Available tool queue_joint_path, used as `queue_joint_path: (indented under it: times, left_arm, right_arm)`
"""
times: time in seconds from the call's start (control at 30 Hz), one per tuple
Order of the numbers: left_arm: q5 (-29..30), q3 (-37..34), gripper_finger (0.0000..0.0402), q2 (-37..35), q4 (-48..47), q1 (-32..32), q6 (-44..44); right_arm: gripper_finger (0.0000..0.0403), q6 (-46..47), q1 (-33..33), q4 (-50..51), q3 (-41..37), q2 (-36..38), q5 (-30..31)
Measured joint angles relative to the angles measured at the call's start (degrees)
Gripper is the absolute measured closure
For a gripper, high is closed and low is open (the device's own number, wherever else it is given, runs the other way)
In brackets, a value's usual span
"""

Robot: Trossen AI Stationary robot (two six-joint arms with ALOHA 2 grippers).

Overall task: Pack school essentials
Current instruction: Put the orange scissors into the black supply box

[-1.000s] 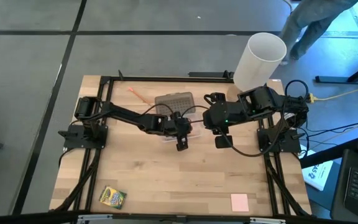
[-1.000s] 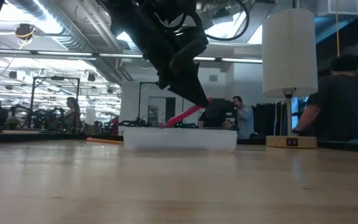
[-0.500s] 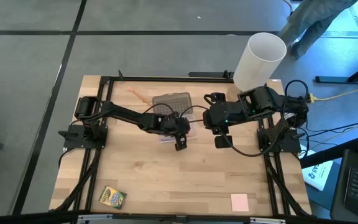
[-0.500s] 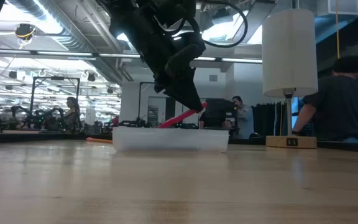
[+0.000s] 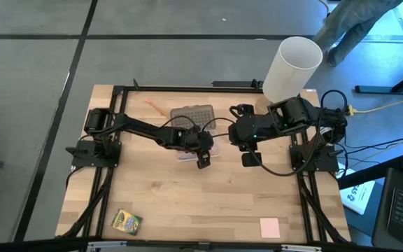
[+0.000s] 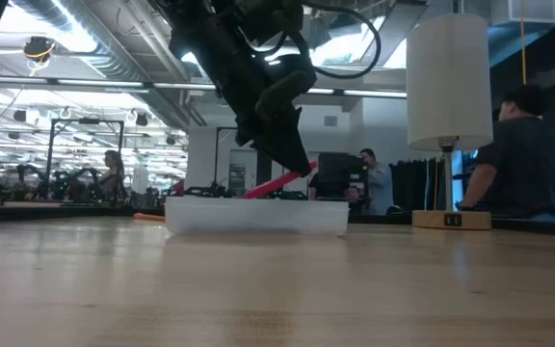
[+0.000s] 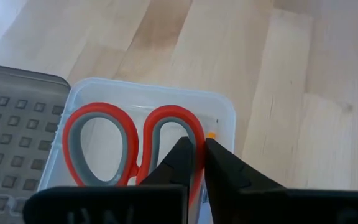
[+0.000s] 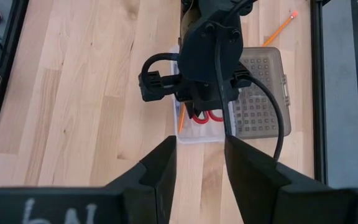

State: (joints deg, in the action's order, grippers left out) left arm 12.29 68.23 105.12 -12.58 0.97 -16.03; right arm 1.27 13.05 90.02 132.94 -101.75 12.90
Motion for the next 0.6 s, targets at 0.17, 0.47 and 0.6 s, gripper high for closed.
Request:
queue_joint_path:
  times: [0.17, 0.47, 0.6]
  left_arm:
    - [-0.02, 0.00, 0.0378, 0.00, -0.52, 0.00, -0.36]
    - [0.00, 0.00, 0.0376, 0.00, -0.48, 0.00, -0.39]
    - [0.14, 0.00, 0.0377, 0.00, -0.50, 0.00, -0.17]
  right_arm:
    - [0.0266, 0.00, 0.00, 0.00, 0.00, 0.00, 0.01]
    - [0.0266, -0.01, 0.00, -0.01, 0.00, 0.00, 0.00]
    - [0.0266, -0.01, 0.01, 0.00, 0.00, 0.00, 0.01]
